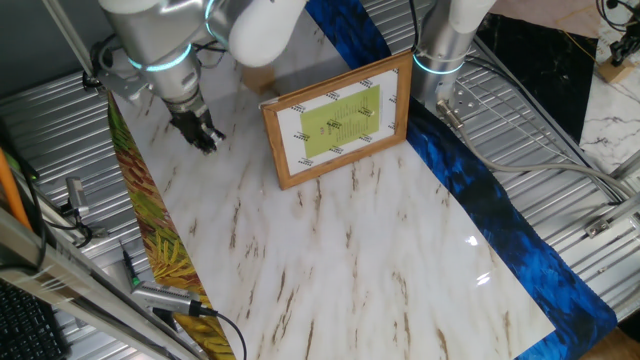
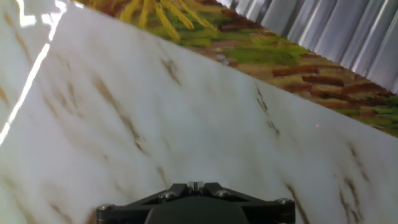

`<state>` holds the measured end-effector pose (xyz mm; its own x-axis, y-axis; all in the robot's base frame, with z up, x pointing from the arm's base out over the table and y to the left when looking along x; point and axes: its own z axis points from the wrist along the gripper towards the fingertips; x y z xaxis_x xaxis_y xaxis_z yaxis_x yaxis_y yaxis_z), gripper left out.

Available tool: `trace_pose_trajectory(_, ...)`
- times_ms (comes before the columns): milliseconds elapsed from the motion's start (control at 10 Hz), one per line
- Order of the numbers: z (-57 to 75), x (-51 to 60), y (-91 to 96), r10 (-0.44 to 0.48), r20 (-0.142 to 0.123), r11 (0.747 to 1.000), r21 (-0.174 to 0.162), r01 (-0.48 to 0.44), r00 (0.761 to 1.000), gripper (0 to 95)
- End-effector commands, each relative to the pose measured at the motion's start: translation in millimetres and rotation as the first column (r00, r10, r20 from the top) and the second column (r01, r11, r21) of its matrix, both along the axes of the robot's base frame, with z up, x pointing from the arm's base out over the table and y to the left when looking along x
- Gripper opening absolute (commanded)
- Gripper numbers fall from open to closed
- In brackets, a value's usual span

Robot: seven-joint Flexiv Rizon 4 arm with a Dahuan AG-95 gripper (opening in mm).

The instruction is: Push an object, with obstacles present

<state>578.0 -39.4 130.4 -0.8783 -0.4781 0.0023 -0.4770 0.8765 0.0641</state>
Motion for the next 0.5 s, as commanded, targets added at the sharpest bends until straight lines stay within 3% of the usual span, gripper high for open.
trace_pose_trajectory(100, -0.8, -35.9, -52.9, 0.045, 0.005, 0.999, 0.007, -0.045, 0.999, 0.0)
trace_pose_trajectory(400, 6.3, -87.0, -99.9, 0.08, 0.013, 0.997, 0.007, -0.08, 0.997, 0.0)
trace_pose_trajectory(500, 6.8, -96.4, -104.9, 0.08, 0.017, 0.997, 0.008, -0.08, 0.997, 0.0)
